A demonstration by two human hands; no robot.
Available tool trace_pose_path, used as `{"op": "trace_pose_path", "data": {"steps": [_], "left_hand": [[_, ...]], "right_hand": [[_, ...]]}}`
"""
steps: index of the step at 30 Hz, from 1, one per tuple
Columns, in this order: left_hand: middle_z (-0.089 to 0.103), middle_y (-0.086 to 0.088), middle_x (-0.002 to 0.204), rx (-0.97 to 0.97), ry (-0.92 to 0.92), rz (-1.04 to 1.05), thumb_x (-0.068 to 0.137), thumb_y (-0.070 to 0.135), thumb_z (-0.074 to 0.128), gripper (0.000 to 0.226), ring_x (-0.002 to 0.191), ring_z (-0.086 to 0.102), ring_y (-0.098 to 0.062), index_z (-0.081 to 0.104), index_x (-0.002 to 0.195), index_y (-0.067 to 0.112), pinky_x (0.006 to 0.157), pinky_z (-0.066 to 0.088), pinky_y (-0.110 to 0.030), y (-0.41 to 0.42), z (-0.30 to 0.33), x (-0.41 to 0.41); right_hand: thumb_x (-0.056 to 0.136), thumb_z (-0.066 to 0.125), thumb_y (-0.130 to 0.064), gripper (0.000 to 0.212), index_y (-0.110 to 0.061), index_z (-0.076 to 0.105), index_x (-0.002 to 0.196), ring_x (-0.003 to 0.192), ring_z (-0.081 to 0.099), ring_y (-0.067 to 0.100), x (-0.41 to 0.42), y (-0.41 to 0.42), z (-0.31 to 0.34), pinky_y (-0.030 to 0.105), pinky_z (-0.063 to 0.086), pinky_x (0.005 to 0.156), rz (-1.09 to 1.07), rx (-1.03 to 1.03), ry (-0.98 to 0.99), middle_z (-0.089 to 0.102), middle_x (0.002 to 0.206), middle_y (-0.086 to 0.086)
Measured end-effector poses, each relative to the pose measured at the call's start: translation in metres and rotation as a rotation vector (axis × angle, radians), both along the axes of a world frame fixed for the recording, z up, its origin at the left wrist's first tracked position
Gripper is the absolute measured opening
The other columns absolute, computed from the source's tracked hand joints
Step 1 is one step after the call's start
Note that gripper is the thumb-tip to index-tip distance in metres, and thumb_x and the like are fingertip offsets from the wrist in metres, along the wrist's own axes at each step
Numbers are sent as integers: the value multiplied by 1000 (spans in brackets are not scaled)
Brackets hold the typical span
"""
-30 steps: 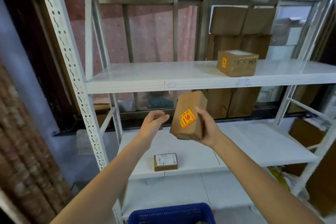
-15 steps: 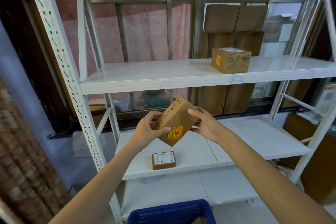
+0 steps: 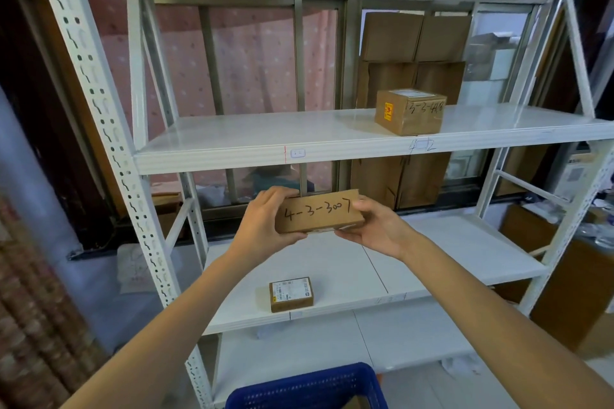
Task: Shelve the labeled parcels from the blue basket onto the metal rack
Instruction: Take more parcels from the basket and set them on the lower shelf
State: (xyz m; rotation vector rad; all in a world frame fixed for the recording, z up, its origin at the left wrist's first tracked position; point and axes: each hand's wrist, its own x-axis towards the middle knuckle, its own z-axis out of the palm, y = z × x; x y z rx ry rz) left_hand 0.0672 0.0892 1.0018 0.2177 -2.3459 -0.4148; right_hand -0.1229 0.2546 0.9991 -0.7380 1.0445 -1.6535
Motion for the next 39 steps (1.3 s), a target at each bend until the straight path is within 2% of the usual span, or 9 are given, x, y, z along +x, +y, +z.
{"op": "trace_pose_path", "data": {"steps": [3, 8, 15, 20, 23, 28, 32, 37, 39], "left_hand": [[57, 0, 122, 4, 1, -24, 65, 33, 85, 70, 111, 53, -17, 52, 125, 16, 95, 48, -40, -7, 3, 1], [60, 1, 115, -14, 6, -8, 64, 31, 87, 66, 104, 56, -16, 54, 120, 17, 87, 53, -35, -9, -3, 1], [50, 2, 126, 19, 2, -82, 64, 31, 86, 73, 113, 49, -15, 48, 125, 19, 93, 50, -35, 2, -3, 2], [39, 3, 145, 588, -127, -127, 62, 68, 70, 98, 131, 39, -15, 32, 141, 25, 109, 37, -38, 4, -11, 7], [50, -4, 139, 905, -174, -188, 47, 79, 71, 111, 128, 47, -21, 39, 137, 22, 110, 37, -45, 0, -18, 8], [66, 0, 113, 1026, -199, -293, 32, 71, 83, 97, 111, 59, -17, 51, 114, 32, 94, 47, -29, 6, -27, 0], [62, 2, 119, 1010, -217, -324, 44, 58, 87, 93, 112, 56, -12, 49, 124, 28, 94, 44, -26, 12, -24, -21], [57, 5, 125, 981, -230, -328, 61, 34, 82, 83, 115, 53, -10, 44, 134, 23, 96, 43, -28, 31, -28, -72], [55, 3, 128, 998, -216, -322, 61, 32, 82, 84, 117, 52, -13, 43, 134, 23, 91, 44, -25, 43, -32, -99]], "right_hand": [[82, 61, -22, 43, -14, 54, 124, 112, 59, 30, -1, 3, -2, 42, 51, 99, 14, -29, -19, 63, 117, 15], [83, 70, -24, 32, -21, 61, 113, 114, 54, 26, -1, 9, -3, 50, 40, 110, -92, 82, 202, 62, 116, 11], [73, 74, -32, 49, -19, 60, 119, 113, 57, 26, 4, 15, -4, 40, 52, 94, -231, 116, 217, 63, 118, 12], [77, 71, -32, 49, -19, 59, 122, 112, 58, 26, 9, 24, -14, 37, 53, 93, -262, 136, 204, 63, 119, 12], [77, 70, -31, 51, -17, 58, 124, 112, 58, 27, 12, 30, -21, 40, 52, 97, -239, 117, 188, 63, 118, 12], [77, 70, -28, 64, -16, 48, 136, 116, 55, 27, 4, 44, -25, 34, 51, 95, -231, 154, 236, 55, 124, 14], [86, 68, -16, 54, -19, 48, 136, 113, 57, 23, -18, 62, -25, 26, 53, 82, -234, 161, 261, 52, 131, 11], [79, 72, -21, 66, -17, 46, 139, 117, 56, 24, -67, 88, -28, 29, 51, 86, -266, 195, 276, 52, 137, 12], [84, 71, -26, 55, -16, 54, 136, 113, 60, 22, -92, 98, -31, 30, 52, 87, -273, 184, 249, 60, 131, 11]]}}
